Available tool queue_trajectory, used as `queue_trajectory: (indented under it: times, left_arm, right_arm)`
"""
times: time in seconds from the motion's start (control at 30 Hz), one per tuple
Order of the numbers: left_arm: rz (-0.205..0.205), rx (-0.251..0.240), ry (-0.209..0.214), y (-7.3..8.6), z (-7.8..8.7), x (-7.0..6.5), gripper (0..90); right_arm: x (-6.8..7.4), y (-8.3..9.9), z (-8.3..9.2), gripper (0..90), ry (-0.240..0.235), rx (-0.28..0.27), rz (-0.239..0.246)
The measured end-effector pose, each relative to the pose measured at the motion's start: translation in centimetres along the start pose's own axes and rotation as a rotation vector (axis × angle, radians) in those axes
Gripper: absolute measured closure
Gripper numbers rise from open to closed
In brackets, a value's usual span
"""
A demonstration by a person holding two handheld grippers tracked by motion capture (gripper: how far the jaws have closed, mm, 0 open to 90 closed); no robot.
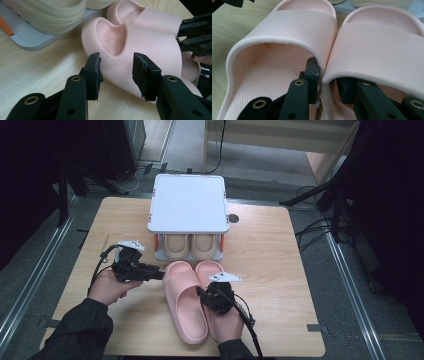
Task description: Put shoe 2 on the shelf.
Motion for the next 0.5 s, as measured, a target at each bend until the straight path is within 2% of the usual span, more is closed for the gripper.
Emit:
queue_trajectory:
  times: [0.1,0.2,0.43,0.5]
  left_arm:
    - [-0.003,-0.002,-0.008,0.0,0.0,0.1,57.6]
    - [-0.007,0.0,-0.021,0.0,0.1,0.2,57.6]
    - [0.005,-0.016,-0.028,0.1,0.6,0.7,57.2]
    - [0.011,-0.022,-0.031,0.1,0.8,0.9,56.9]
  right_arm:
    - [-0.1,0.0,0.3,76.2,0.004,0.006,0.004]
    - [-0.3,0.0,0.5,77.4,-0.014,0.024,0.006]
    - [-0.3,-0.5,1.7,77.8,-0.09,0.034,0.046]
    - [-0.3,-0.7,2.2,77.7,-0.12,0.033,0.074]
Point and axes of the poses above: each handheld gripper's, and its own axes: z roughly backward along the jaws, y roughly out of its underside, x roughly to its left, the point moved 5 cm from there along -z, roughly forward along the jaws
